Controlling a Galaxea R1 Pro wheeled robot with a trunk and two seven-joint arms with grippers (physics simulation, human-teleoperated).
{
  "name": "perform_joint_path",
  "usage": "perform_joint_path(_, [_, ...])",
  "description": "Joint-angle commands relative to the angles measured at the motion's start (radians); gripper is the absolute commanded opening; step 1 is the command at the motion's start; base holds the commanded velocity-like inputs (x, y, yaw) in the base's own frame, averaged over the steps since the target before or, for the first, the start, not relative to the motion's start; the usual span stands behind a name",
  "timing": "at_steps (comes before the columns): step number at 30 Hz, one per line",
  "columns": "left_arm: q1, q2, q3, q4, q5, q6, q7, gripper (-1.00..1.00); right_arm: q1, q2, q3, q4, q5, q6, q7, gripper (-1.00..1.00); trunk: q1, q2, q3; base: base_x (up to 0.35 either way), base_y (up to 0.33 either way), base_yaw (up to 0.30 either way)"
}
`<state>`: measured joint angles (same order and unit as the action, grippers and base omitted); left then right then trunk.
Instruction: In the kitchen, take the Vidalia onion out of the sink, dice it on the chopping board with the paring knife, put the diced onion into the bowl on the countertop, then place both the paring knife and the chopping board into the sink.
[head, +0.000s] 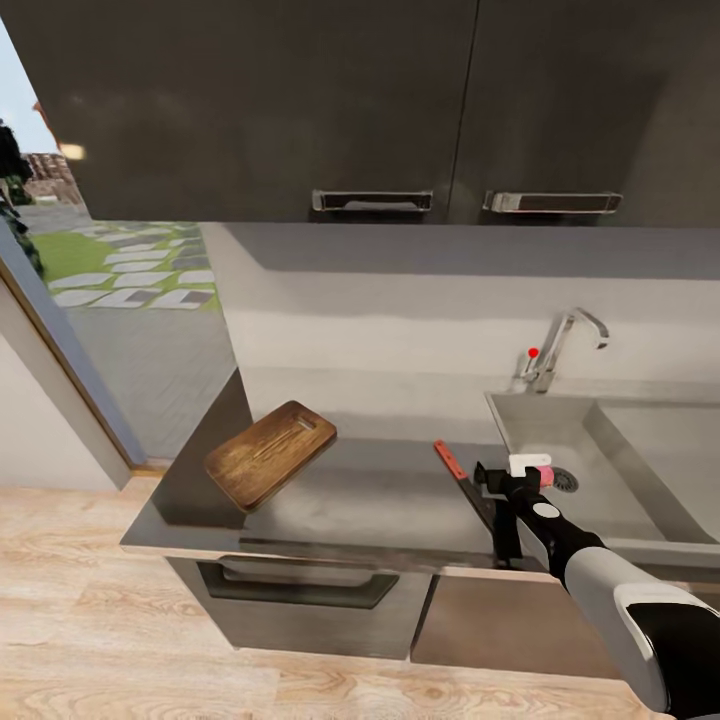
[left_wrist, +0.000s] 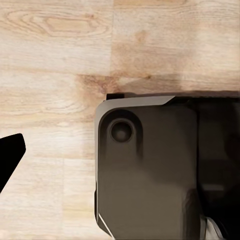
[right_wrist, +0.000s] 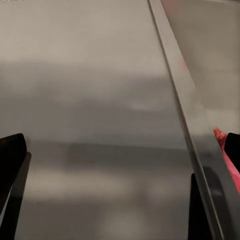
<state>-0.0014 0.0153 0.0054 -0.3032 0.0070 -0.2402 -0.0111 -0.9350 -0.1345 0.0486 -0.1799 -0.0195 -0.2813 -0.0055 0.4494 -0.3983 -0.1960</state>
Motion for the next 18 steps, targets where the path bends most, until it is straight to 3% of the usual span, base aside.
perform_joint_path(1, [0.0, 0.0, 0.001, -0.001, 0.001, -0.002, -0.001, 1.0, -0.001, -0.001, 0.007, 0.002, 0.0, -0.001, -0.002, 1.0, 0.001, -0.002, -0.003, 0.0, 0.0, 0.0])
perform_joint_path(18, [0.0, 0.0, 0.0, -0.001, 0.001, -0.002, -0.001, 1.0, -0.001, -0.001, 0.007, 0.002, 0.0, -0.001, -0.002, 1.0, 0.001, -0.002, -0.019, 0.0, 0.0, 0.0])
